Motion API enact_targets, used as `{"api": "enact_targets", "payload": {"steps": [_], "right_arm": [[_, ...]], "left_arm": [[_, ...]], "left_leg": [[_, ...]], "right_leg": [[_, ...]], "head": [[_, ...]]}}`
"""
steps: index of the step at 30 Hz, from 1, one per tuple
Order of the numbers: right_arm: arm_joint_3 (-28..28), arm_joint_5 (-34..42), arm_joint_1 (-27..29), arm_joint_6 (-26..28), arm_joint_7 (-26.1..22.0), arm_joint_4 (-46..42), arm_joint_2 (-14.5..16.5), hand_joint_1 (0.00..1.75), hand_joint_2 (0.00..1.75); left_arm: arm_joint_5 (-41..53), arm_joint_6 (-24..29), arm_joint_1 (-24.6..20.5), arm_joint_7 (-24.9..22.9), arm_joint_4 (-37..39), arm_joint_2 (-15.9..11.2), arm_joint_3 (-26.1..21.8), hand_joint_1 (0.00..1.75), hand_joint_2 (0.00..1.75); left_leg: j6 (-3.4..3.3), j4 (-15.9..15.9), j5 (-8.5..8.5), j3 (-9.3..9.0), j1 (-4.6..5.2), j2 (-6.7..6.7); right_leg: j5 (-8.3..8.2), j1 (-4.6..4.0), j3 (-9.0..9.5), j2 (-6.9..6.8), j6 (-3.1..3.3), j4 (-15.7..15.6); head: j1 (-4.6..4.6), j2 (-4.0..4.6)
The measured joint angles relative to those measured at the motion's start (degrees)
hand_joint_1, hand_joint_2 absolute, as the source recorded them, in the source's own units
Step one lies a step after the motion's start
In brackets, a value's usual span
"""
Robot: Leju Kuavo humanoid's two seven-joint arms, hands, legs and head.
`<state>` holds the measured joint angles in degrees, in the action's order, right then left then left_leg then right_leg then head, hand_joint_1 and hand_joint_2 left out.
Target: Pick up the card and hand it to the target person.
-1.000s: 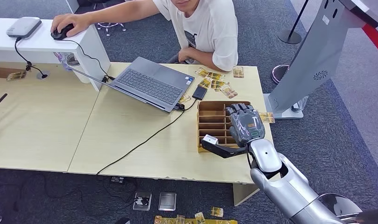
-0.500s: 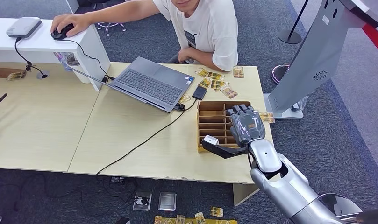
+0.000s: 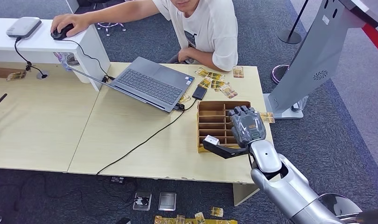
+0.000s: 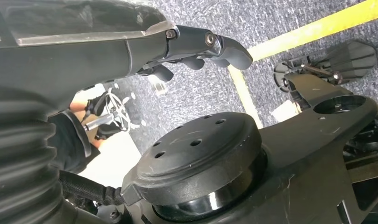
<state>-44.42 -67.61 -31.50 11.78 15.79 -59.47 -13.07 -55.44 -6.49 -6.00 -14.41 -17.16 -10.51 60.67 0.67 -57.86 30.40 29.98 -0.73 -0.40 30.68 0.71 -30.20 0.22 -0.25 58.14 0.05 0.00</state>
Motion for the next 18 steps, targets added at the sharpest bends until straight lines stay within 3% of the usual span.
{"api": "enact_targets", "payload": {"steps": [18], "right_arm": [[1.2, -2.0, 0.5, -0.6, 0.4, 0.0, -0.8, 0.79, 1.75]], "left_arm": [[0.8, -0.2, 0.0, 0.1, 0.0, 0.0, 0.0, 0.00, 1.75]], "left_leg": [[0.00, 0.0, 0.00, 0.00, 0.00, 0.00]], "right_leg": [[0.00, 0.00, 0.00, 0.00, 0.00, 0.0]], "head": [[-0.02, 0.00]]}}
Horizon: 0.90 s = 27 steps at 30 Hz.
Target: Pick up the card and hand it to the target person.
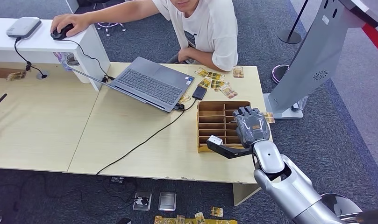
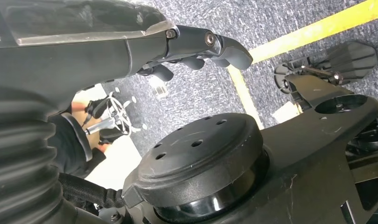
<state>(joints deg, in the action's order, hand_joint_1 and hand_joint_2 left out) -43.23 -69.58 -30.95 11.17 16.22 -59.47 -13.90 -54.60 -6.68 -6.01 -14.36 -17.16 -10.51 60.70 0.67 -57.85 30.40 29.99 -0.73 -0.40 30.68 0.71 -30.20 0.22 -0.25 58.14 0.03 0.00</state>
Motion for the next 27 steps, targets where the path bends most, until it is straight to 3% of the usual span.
{"api": "enact_targets", "payload": {"steps": [27], "right_arm": [[0.0, -0.8, 0.0, 0.6, -0.4, 0.6, 0.0, 0.80, 1.75]], "left_arm": [[0.2, 0.0, 0.0, 0.0, 0.0, 0.0, 0.0, 0.00, 1.75]], "left_leg": [[0.00, 0.0, 0.00, 0.01, 0.00, 0.00]], "right_leg": [[0.00, 0.00, 0.00, 0.00, 0.00, 0.0]], "head": [[0.03, 0.00]]}}
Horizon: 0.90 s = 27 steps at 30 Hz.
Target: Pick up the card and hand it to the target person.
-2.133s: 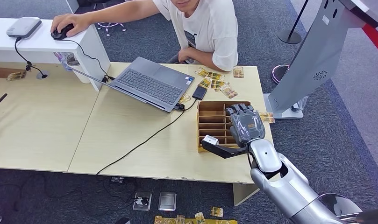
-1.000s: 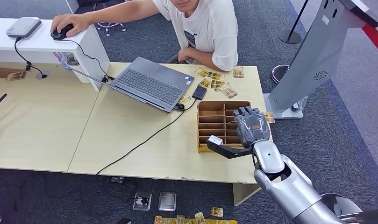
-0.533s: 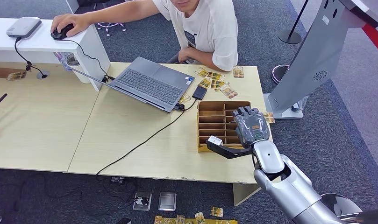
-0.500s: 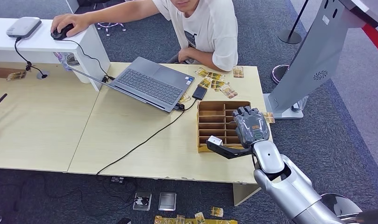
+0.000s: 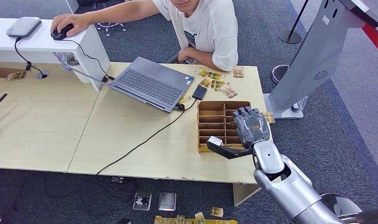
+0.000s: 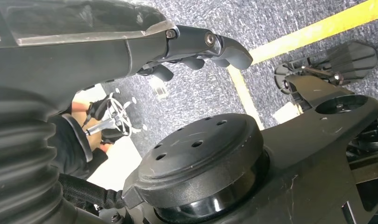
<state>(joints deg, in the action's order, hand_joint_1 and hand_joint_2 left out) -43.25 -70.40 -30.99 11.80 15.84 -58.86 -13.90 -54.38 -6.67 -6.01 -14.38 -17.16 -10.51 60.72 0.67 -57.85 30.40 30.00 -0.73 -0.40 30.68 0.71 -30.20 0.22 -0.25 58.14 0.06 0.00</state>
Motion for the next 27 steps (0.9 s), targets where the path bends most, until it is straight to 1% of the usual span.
{"api": "enact_targets", "payload": {"steps": [9, 18, 19, 20, 23, 24, 27], "right_arm": [[-0.1, 0.0, -0.1, 0.6, 0.1, 0.6, 0.2, 0.78, 1.75], [-0.3, 0.0, -0.7, 1.0, -0.2, 1.8, 0.9, 0.82, 1.75], [-0.4, 0.0, -0.8, 1.1, -0.2, 2.0, 1.0, 0.87, 1.75], [-0.4, 0.0, -0.9, 1.1, -0.3, 2.1, 1.0, 0.99, 1.75], [-0.4, 0.0, -1.0, 1.3, -0.3, 2.5, 1.2, 1.43, 1.75], [-0.4, 0.0, -1.0, 1.4, -0.4, 2.6, 1.2, 1.49, 1.75], [-0.4, 0.0, -1.0, 1.6, -0.4, 2.9, 1.3, 1.51, 1.75]], "left_arm": [[0.0, 0.0, 0.0, 0.0, 0.0, 0.0, 0.0, 0.00, 1.75], [-0.1, 0.2, 0.0, 0.0, 0.0, 0.0, 0.0, 0.00, 1.75], [-0.1, 0.2, 0.0, 0.0, 0.0, 0.0, 0.0, 0.00, 1.75], [-0.1, 0.2, 0.0, 0.0, 0.0, 0.0, 0.0, 0.00, 1.75], [-0.1, 0.2, 0.0, 0.0, 0.0, 0.0, 0.0, 0.00, 1.75], [-0.1, 0.2, 0.0, 0.0, 0.0, 0.0, 0.0, 0.00, 1.75], [-0.1, 0.2, 0.0, 0.0, 0.0, 0.0, 0.0, 0.00, 1.75]], "left_leg": [[0.00, 0.0, 0.00, 0.01, 0.00, 0.00], [0.00, 0.0, 0.00, 0.02, 0.00, 0.00], [0.00, 0.0, 0.00, 0.02, 0.00, 0.00], [0.00, 0.0, 0.00, 0.02, 0.00, 0.00], [0.00, 0.0, 0.00, 0.03, 0.00, 0.00], [0.00, 0.0, 0.00, 0.03, 0.00, 0.00], [0.00, 0.0, 0.00, 0.03, 0.00, 0.00]], "right_leg": [[0.00, 0.00, 0.00, 0.00, 0.00, 0.0], [0.00, 0.00, -0.01, 0.00, 0.00, 0.0], [0.00, 0.00, -0.01, 0.00, 0.00, 0.0], [0.00, 0.00, -0.01, 0.00, 0.00, 0.0], [0.00, 0.00, -0.01, 0.00, 0.00, 0.0], [0.00, 0.00, -0.01, 0.00, 0.00, 0.0], [0.00, 0.00, -0.01, 0.00, 0.00, 0.0]], "head": [[-0.01, 0.00], [-0.02, 0.00], [-0.03, 0.00], [-0.03, 0.00], [-0.01, 0.00], [0.00, 0.00], [0.01, 0.00]]}}
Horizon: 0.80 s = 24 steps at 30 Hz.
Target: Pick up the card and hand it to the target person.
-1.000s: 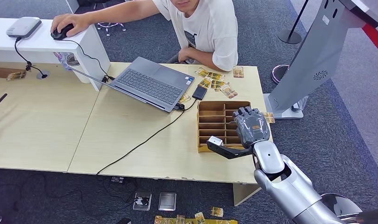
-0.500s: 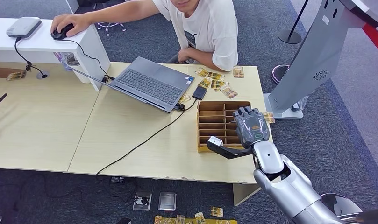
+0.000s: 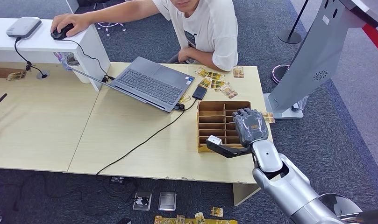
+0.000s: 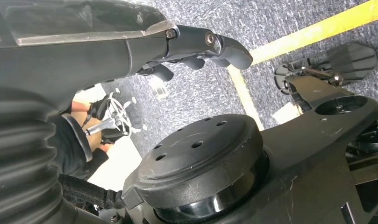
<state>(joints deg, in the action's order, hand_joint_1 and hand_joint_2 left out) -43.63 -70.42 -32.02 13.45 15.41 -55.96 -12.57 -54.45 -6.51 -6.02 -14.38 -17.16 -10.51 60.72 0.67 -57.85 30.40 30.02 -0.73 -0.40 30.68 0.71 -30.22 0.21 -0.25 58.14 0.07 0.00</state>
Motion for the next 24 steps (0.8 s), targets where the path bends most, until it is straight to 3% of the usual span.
{"api": "enact_targets", "payload": {"steps": [16, 24], "right_arm": [[0.1, 0.2, -0.5, 1.3, -0.4, 0.7, 0.2, 1.70, 1.75], [2.0, 1.4, -1.3, -0.4, 1.8, -5.3, -2.7, 1.70, 1.75]], "left_arm": [[-0.1, 0.0, 0.0, 0.0, 0.0, 0.0, 0.0, 0.00, 1.75], [0.2, -0.1, 0.1, 0.0, 0.0, 0.0, 0.0, 0.00, 1.75]], "left_leg": [[0.00, 0.0, 0.00, -0.01, 0.00, 0.00], [0.00, 0.0, 0.00, 0.00, 0.00, -0.01]], "right_leg": [[0.00, 0.00, 0.00, 0.00, 0.00, 0.0], [0.00, 0.00, -0.01, -0.01, 0.00, 0.0]], "head": [[-0.01, 0.00], [-0.02, 0.00]]}}
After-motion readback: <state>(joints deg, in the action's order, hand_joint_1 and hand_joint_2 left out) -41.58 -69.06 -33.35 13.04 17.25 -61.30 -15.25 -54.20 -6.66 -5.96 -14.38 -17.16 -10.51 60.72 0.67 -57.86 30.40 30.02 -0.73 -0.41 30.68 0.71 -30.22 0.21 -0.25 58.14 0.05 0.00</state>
